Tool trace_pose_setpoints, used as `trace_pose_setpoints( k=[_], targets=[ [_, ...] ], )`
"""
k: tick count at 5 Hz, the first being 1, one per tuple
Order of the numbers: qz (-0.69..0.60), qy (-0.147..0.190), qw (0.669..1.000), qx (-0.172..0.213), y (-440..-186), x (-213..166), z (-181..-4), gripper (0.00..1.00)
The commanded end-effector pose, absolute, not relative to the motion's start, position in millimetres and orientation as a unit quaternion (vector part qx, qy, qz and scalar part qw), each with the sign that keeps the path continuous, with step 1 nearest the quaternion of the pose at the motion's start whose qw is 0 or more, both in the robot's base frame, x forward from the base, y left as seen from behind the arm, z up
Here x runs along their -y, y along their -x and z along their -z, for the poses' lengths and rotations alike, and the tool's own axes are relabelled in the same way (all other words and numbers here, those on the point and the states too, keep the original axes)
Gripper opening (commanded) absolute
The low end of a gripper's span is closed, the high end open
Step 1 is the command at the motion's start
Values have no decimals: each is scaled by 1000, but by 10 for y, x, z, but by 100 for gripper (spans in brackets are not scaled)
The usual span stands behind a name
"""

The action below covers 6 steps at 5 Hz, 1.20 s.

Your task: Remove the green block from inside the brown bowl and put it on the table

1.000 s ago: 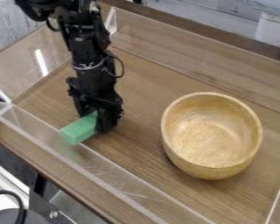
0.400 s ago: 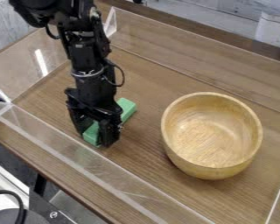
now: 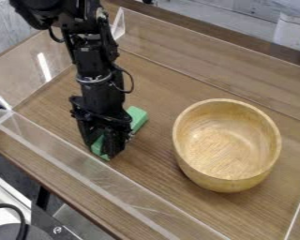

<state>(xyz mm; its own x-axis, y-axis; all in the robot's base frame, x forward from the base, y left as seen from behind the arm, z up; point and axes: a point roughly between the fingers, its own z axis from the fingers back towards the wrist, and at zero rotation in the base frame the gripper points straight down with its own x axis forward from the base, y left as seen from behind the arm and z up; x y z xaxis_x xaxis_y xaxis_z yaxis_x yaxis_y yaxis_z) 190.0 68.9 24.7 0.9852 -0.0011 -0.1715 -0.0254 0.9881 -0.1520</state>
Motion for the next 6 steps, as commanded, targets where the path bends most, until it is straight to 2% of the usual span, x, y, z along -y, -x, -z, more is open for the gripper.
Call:
trace_pose_setpoints(
  k=[1, 6],
  targets=[
    [-9, 65, 996, -51, -2018, -744, -406, 0],
    [-27, 69, 996, -49, -2053, -788, -493, 0]
  ],
)
